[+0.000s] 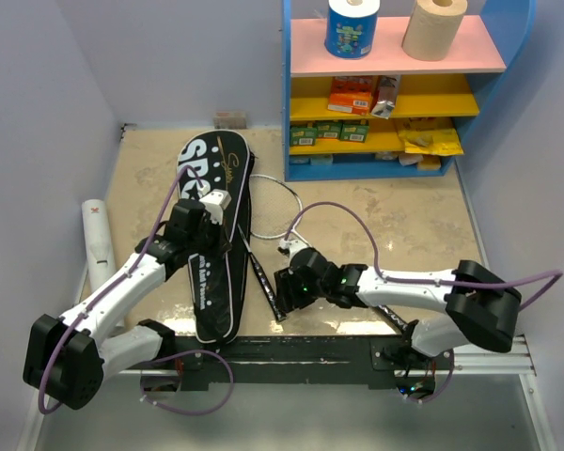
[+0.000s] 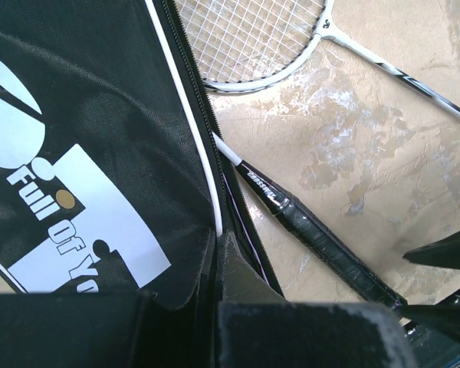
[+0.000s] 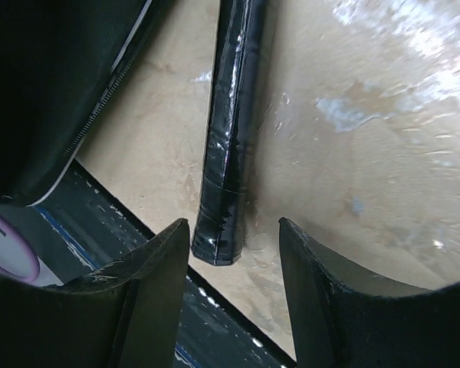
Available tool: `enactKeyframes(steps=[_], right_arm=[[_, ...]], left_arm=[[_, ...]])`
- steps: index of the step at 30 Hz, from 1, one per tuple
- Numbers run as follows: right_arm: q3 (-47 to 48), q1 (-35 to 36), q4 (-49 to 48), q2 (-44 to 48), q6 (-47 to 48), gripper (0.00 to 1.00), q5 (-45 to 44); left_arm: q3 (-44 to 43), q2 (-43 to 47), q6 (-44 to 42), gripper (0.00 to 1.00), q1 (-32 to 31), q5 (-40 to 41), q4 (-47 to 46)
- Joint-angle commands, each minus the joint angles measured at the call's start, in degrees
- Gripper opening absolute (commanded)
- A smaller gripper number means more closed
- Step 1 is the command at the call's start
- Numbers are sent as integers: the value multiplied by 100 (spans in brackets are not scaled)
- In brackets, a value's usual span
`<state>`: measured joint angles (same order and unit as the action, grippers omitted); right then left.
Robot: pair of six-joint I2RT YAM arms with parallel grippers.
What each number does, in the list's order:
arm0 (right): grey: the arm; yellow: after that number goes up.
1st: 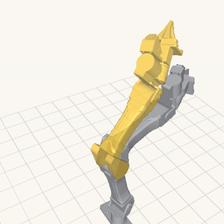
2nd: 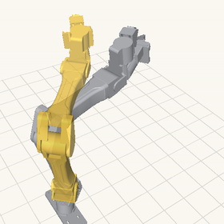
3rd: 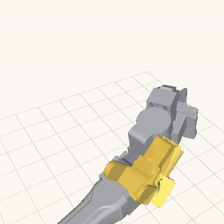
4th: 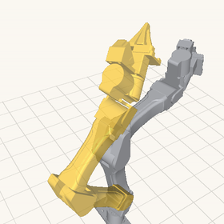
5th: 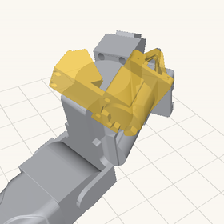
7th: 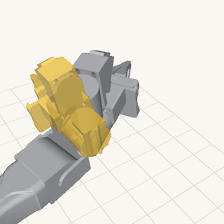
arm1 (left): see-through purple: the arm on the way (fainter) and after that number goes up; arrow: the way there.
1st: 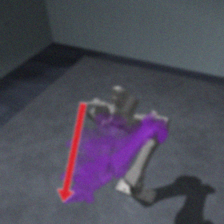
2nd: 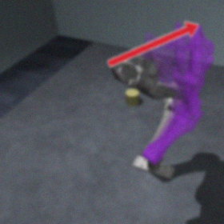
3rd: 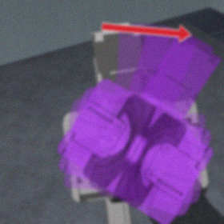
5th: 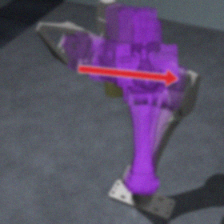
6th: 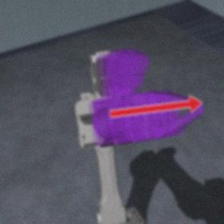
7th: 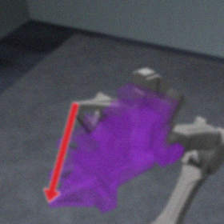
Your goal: Pack up the badminton gear
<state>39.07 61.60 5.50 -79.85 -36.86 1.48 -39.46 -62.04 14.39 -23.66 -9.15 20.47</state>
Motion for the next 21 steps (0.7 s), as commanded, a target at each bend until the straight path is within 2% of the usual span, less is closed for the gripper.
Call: enactKeyframes(steps=[1,14,16,17,21], right_arm=[[83,150,-514,-337,-321,54,-33],[715,756,-76,-1225,-541,52,-744],[760,792,-23,-1304,-576,45,-807],[786,809,-5,-1305,-594,35,-842],[830,809,74,-1226,-664,12,-982]], left_arm=[[-35,183,28,0,-16,-113,-210],[-35,263,11,0,-16,-272,-245],[-35,280,2,0,-16,-272,-236],[-26,280,2,0,-16,-263,-245],[-9,289,11,0,-16,-289,-245]])
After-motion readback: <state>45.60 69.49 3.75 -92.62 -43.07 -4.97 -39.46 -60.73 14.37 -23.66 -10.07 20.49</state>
